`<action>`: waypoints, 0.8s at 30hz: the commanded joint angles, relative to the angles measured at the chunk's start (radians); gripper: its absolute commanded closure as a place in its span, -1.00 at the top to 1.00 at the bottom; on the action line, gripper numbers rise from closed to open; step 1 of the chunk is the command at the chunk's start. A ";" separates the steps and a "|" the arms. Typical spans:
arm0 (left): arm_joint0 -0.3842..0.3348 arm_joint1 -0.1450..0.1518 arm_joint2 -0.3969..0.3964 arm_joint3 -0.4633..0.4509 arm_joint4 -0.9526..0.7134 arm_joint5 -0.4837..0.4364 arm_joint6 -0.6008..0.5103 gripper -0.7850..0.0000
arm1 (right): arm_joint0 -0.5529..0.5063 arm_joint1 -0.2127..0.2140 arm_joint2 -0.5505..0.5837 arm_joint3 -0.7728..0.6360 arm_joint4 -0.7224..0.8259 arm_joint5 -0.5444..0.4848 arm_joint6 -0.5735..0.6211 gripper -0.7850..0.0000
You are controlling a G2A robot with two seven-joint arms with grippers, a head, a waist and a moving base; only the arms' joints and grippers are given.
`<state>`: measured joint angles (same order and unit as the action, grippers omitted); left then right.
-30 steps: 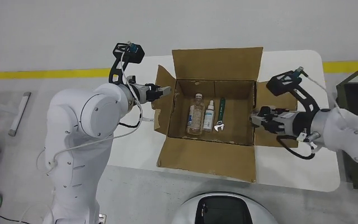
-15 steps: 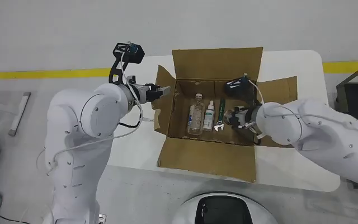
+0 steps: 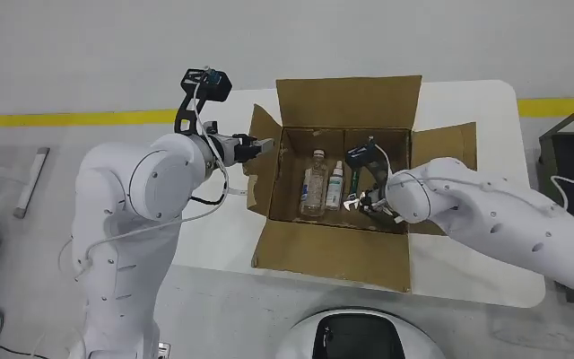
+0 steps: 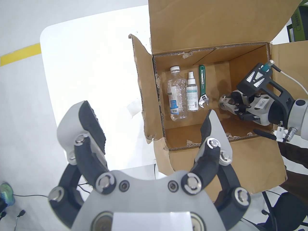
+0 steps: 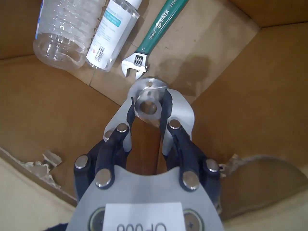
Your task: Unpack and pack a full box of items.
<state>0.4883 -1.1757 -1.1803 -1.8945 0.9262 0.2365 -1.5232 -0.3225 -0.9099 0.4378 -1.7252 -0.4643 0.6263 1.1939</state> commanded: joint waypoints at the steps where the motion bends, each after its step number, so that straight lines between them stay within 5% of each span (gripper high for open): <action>1: 0.000 0.000 0.000 0.000 0.000 0.000 0.000 1.00 | 0.015 0.002 0.001 -0.005 0.030 0.006 -0.006 0.24; 6: 0.000 0.000 0.000 0.000 0.000 0.000 0.000 1.00 | 0.035 0.041 0.111 -0.090 0.184 0.036 -0.036 0.38; 10: 0.000 0.000 0.000 0.000 0.000 0.000 0.000 1.00 | -0.002 0.111 0.341 -0.190 0.332 0.043 -0.043 0.37; 13: 0.000 0.000 0.000 0.000 0.000 0.000 0.000 1.00 | -0.095 0.165 0.566 -0.222 0.453 0.013 -0.032 0.64; 17: 0.000 0.000 0.000 0.000 0.000 0.000 0.000 1.00 | -0.279 0.222 0.850 -0.213 0.563 -0.069 -0.036 0.55; 21: 0.000 0.000 0.000 0.000 0.000 0.000 0.000 1.00 | -0.491 0.252 1.103 -0.170 0.666 -0.151 -0.045 0.09; 24: 0.000 0.000 0.000 0.000 0.000 0.000 0.000 1.00 | -0.648 0.260 1.251 -0.132 0.732 -0.221 -0.040 0.07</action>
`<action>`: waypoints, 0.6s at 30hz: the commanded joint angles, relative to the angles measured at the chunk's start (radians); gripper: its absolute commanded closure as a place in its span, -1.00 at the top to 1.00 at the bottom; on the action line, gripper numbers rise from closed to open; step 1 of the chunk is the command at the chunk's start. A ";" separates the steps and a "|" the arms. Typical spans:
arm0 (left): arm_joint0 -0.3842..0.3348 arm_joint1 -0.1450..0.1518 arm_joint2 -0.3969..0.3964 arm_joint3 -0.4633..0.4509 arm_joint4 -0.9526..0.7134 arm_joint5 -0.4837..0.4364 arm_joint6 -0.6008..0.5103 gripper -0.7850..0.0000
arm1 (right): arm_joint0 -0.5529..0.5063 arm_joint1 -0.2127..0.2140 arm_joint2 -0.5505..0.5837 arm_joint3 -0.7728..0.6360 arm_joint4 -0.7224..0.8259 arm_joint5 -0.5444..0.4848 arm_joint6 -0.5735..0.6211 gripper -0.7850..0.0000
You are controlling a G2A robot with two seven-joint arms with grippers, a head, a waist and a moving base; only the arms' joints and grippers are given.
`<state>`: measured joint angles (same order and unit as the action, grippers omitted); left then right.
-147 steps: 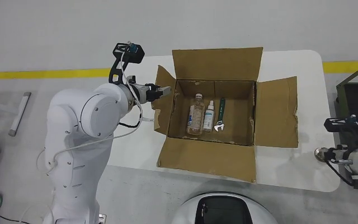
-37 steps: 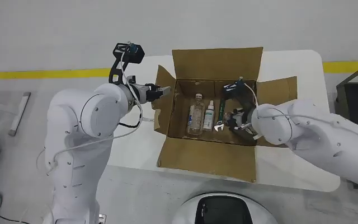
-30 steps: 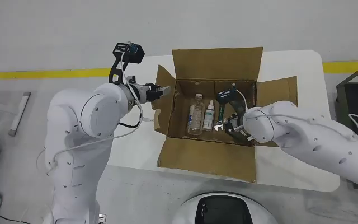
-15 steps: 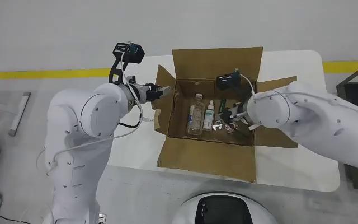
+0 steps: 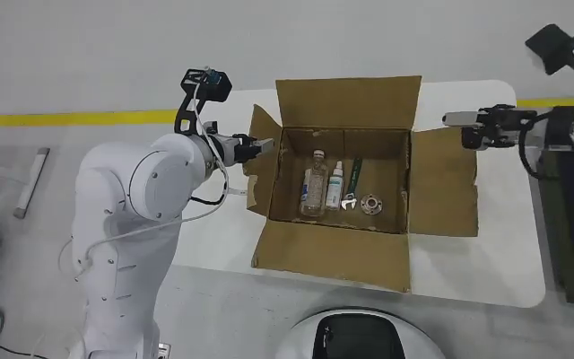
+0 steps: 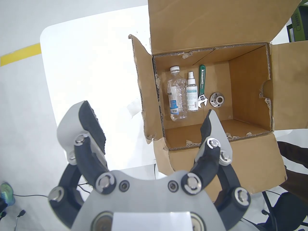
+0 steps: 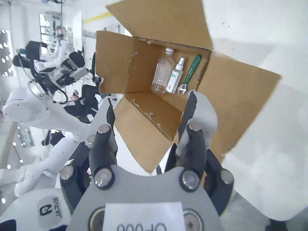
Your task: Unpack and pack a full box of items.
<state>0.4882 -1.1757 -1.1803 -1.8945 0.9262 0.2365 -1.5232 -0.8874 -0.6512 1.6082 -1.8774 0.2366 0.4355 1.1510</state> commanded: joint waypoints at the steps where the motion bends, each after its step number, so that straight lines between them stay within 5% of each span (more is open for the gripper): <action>1: 0.000 0.000 0.000 0.000 0.000 0.000 0.000 1.00 | -0.131 0.002 0.119 0.033 0.053 -0.054 0.006 0.06; 7: 0.000 0.000 0.000 0.000 0.000 0.000 0.000 1.00 | -0.348 -0.010 0.216 0.099 0.180 -0.145 -0.003 0.13; 14: 0.000 0.000 0.000 0.000 0.000 0.000 0.000 1.00 | -0.434 -0.018 0.206 0.086 0.191 -0.172 -0.047 0.35; 18: 0.000 0.000 0.000 0.000 0.000 0.000 0.000 1.00 | -0.434 -0.022 0.150 0.076 0.192 -0.175 -0.074 -0.25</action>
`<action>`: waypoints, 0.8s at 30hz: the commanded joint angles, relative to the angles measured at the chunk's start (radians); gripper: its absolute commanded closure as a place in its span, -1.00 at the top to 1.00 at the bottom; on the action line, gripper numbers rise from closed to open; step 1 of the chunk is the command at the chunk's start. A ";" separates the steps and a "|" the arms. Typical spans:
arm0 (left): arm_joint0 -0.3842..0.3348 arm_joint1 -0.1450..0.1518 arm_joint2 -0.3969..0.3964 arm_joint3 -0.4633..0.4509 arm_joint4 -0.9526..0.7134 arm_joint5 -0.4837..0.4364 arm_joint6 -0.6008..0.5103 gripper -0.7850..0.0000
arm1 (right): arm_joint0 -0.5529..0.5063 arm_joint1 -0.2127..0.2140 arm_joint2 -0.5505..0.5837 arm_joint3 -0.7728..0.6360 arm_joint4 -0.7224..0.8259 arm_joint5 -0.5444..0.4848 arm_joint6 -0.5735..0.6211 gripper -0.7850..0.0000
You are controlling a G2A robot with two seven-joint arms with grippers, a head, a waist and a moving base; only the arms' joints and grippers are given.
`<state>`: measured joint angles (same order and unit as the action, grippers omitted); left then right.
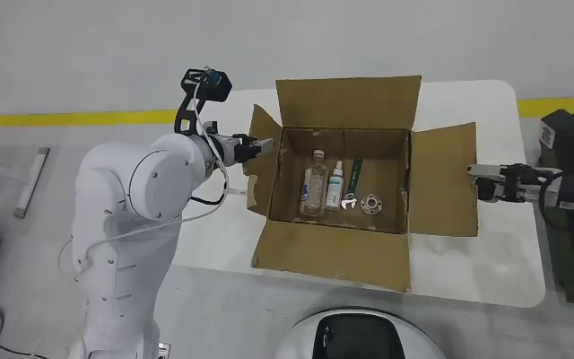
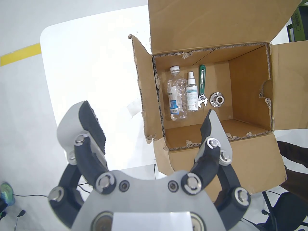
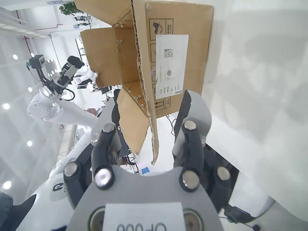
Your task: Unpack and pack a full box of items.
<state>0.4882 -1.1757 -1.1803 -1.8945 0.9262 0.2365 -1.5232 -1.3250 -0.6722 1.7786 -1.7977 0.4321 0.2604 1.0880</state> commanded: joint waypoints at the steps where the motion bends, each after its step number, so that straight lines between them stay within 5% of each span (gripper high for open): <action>1: 0.000 0.000 0.000 0.000 0.000 0.000 0.000 1.00 | 0.009 -0.002 -0.037 -0.006 -0.011 0.001 -0.019 -0.35; 3: 0.000 0.000 0.000 0.000 0.000 0.000 0.000 1.00 | 0.021 -0.004 -0.067 -0.004 -0.020 0.002 -0.030 -1.00; 12: 0.000 0.000 0.000 0.000 0.000 0.000 0.000 1.00 | 0.046 -0.001 -0.066 0.046 -0.047 -0.002 -0.018 -1.00; 24: 0.000 0.000 0.000 0.000 0.000 0.000 0.000 1.00 | -0.081 0.007 0.161 0.053 -0.008 -0.049 0.026 -1.00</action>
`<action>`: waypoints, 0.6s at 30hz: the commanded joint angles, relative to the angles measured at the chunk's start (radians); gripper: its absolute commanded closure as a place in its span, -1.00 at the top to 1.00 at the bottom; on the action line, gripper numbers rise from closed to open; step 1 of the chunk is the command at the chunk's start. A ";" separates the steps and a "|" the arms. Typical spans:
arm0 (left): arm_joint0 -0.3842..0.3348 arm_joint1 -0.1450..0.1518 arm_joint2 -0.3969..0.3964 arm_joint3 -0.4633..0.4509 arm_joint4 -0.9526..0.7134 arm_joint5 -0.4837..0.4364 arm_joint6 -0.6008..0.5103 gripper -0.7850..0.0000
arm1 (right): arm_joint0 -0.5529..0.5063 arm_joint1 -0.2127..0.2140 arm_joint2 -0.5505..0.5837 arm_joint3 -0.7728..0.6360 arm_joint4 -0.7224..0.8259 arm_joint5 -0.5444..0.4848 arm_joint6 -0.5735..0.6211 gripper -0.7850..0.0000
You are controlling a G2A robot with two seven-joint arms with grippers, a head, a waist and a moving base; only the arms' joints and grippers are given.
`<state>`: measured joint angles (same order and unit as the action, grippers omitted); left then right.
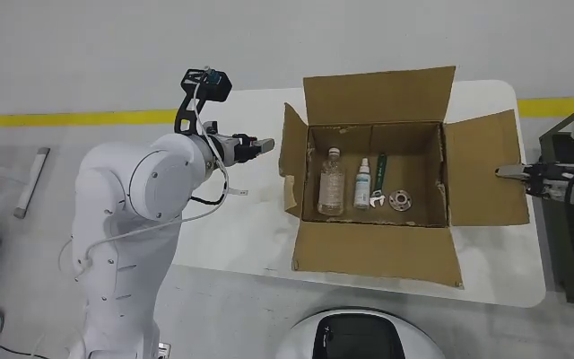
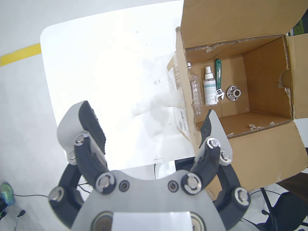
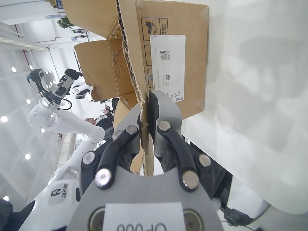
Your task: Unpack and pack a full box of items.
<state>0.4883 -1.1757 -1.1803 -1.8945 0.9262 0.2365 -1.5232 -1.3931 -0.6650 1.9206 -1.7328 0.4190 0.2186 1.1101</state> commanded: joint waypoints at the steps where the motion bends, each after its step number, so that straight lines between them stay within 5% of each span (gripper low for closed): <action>1: 0.000 0.000 0.000 0.000 0.000 0.000 0.000 1.00 | -0.025 -0.001 0.037 -0.019 0.010 -0.019 0.008 -1.00; 3: 0.000 0.000 0.000 0.000 0.000 0.000 0.000 1.00 | -0.048 -0.002 0.063 -0.034 0.009 -0.026 0.014 -1.00; 4: 0.000 0.000 0.000 0.000 0.000 0.000 0.000 1.00 | -0.057 -0.002 0.071 -0.043 0.011 -0.030 0.021 -0.84; 5: 0.000 0.000 0.000 0.000 0.000 0.000 0.000 1.00 | -0.064 -0.002 0.079 -0.046 0.013 -0.029 0.021 1.00; 18: 0.000 0.000 0.000 0.000 0.000 0.000 0.000 1.00 | -0.169 -0.025 0.279 -0.043 0.032 -0.140 -0.127 1.00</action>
<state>0.4882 -1.1757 -1.1803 -1.8945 0.9262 0.2365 -1.5232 -1.5480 -0.6860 2.1763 -1.7809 0.4343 0.0942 0.9961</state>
